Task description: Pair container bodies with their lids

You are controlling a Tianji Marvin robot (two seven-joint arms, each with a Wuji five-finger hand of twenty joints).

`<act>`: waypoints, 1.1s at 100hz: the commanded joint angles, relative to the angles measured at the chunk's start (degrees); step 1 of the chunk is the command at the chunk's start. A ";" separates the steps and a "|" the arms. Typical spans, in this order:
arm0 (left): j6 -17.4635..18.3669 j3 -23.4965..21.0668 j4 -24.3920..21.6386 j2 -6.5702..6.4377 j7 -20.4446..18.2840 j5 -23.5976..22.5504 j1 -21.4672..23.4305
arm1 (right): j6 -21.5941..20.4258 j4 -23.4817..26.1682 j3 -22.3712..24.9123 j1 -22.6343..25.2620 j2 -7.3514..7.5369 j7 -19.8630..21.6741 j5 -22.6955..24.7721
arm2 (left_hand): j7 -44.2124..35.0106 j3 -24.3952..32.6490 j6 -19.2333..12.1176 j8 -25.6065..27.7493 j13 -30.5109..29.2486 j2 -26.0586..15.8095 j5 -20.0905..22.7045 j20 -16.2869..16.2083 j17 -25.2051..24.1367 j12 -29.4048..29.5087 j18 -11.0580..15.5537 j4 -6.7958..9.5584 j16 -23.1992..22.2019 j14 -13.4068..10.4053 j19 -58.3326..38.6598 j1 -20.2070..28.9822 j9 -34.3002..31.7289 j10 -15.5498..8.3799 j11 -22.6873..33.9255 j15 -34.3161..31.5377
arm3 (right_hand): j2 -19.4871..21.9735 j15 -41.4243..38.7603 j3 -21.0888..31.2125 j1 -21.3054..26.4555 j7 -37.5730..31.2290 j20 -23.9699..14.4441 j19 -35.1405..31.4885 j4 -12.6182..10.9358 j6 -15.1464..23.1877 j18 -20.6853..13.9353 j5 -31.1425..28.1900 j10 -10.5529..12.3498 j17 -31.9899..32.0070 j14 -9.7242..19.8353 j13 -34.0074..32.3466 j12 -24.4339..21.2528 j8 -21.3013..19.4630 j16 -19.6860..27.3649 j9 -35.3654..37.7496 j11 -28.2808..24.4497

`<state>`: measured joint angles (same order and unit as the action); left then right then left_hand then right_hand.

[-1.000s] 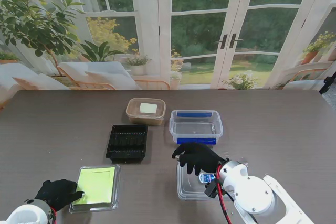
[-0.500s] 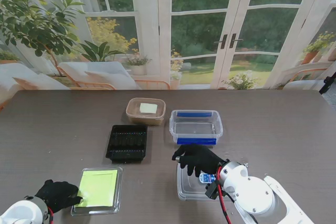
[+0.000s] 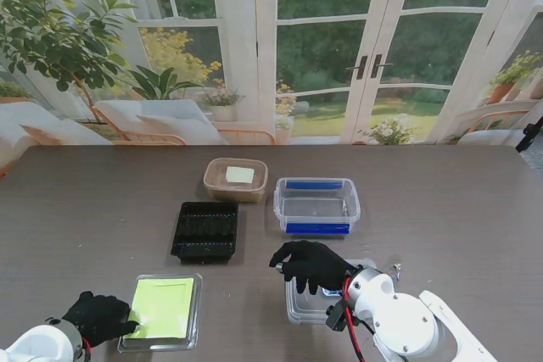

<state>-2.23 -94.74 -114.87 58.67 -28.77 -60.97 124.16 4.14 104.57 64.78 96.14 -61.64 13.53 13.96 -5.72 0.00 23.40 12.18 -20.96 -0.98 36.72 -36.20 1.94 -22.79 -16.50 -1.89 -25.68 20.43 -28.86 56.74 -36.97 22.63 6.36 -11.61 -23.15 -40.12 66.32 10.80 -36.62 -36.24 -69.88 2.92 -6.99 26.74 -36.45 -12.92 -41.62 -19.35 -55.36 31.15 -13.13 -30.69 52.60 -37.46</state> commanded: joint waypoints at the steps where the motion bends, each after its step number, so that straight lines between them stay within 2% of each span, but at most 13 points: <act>1: 0.97 0.80 0.94 0.07 -1.89 0.55 -0.40 | -0.15 0.23 -0.94 0.05 -0.24 0.41 0.61 | -0.79 -0.59 -5.55 0.40 0.50 -1.50 1.49 0.53 -1.01 0.28 0.68 1.71 0.43 -0.48 -0.62 0.01 -1.01 -5.09 0.09 1.10 | 0.90 -1.21 -4.35 0.62 0.94 0.02 -0.88 1.23 1.71 0.77 1.94 -0.71 16.90 -0.33 -1.64 -0.48 0.88 -0.30 1.25 -0.05; 33: 2.79 2.86 2.62 -0.42 -2.97 1.59 -4.06 | 0.64 -1.50 -4.87 -2.06 -0.50 -1.07 2.52 | -0.80 -0.58 -5.63 0.38 0.58 -1.54 1.47 0.70 -1.05 0.32 0.88 1.71 0.50 -0.85 -1.09 -0.03 -0.91 -5.17 0.07 1.14 | 0.58 -4.57 -3.71 0.34 2.37 -0.87 -3.80 1.25 2.81 1.23 3.15 -0.76 14.61 -0.39 -3.99 -0.45 1.47 -1.51 2.42 -0.23; 61: 2.22 5.16 4.09 -0.59 -2.39 3.21 -6.58 | 2.28 -3.00 -8.25 -3.91 -0.83 -2.51 4.14 | -0.65 -0.59 -5.53 0.30 0.73 -1.56 1.10 0.77 -1.33 0.41 0.85 1.71 0.49 -0.70 -1.47 -0.04 -0.61 -5.01 -0.06 1.18 | 0.32 -13.79 -3.10 0.12 3.23 -3.35 -9.87 1.31 3.35 2.39 2.59 -1.45 10.06 -0.79 -8.65 0.79 1.88 -4.74 5.33 -2.30; 88: 2.05 7.02 5.24 -0.87 -3.15 4.44 -8.98 | 4.08 -3.67 -10.62 -5.26 -1.23 -3.65 4.47 | -0.38 -0.63 -5.39 0.21 0.88 -1.71 0.35 0.85 -1.38 0.47 0.91 1.71 0.45 -0.55 -1.65 -0.24 -0.10 -4.68 -0.16 1.22 | 0.22 -15.80 -2.74 -0.05 3.39 -3.81 -11.18 1.36 2.83 3.01 1.99 -1.63 8.44 -1.00 -10.35 1.31 1.97 -5.06 6.72 -2.81; 103: 1.50 7.38 4.98 -0.89 -3.41 4.57 -9.38 | 4.90 -3.98 -11.73 -5.97 -1.41 -4.17 4.79 | -0.22 -0.71 -4.77 0.16 0.99 -1.87 -0.08 0.81 -1.43 0.50 0.73 1.72 0.44 0.27 -1.74 -0.60 0.10 -3.01 -0.23 1.30 | 0.13 -16.55 -2.64 -0.08 3.38 -3.97 -11.79 1.35 2.58 3.42 1.88 -1.70 7.52 -1.00 -11.47 1.40 1.97 -5.13 7.49 -2.78; 110: 0.98 7.34 4.60 -0.91 -3.92 4.53 -9.34 | 5.31 -2.60 -10.81 -5.07 -1.07 -3.41 5.31 | -0.20 -0.61 -4.33 0.18 0.97 -1.94 -0.21 0.83 -1.42 0.46 0.56 1.77 0.43 0.74 -1.70 -0.57 0.08 -2.21 -0.16 1.31 | 0.14 -16.95 -2.56 -0.13 3.36 -4.07 -12.18 1.34 2.49 3.47 1.87 -1.66 7.02 -1.12 -11.91 1.52 1.96 -5.19 7.87 -2.90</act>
<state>-0.76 -87.74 -110.51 57.58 -30.60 -56.49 114.24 9.04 100.60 53.25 90.00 -62.66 8.61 18.66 -7.15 -0.15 22.56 13.03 -20.96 -0.87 37.44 -35.85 1.84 -22.98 -16.13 -1.90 -25.66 20.29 -28.86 56.74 -37.78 26.09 7.87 -11.07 -23.15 -55.71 66.32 10.77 -33.85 -38.51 -78.65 2.92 -5.49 28.87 -35.86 -13.11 -42.20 -19.42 -64.55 31.90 -12.05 -35.16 58.49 -39.49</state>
